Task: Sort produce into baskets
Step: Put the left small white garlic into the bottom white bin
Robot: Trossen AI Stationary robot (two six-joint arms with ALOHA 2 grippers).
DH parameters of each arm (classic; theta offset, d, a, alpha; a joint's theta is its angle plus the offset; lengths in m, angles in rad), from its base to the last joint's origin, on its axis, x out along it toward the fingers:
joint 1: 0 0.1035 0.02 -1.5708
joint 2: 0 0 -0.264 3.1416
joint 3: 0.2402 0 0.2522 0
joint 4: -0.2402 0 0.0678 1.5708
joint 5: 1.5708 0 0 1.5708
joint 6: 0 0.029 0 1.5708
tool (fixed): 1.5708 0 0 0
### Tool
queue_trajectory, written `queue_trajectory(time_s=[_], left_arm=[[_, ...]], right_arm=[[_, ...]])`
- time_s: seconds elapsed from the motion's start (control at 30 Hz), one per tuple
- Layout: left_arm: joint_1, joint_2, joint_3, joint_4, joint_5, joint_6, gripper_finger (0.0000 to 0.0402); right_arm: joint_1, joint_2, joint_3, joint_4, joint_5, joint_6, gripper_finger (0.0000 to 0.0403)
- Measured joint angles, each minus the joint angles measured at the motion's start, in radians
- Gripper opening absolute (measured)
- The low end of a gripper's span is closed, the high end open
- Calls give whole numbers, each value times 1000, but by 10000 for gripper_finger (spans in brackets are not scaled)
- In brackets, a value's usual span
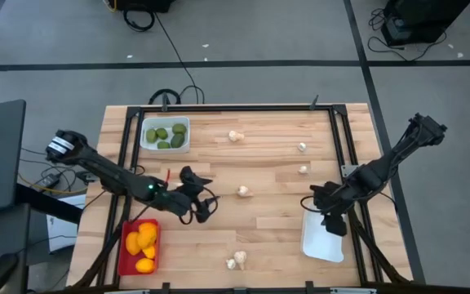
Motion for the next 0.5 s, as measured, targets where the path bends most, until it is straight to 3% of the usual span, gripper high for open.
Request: queue_trajectory(time_s=[0.33, 0.5], left_arm=[[-1, -63, -1, -647, 116, -462, 302], [24, -55, -6, -783, 123, -540, 292]], right_arm=[[39, -47, 0, 292, 124, -158, 198], [36, -38, 0, 298, 208, -199, 198]])
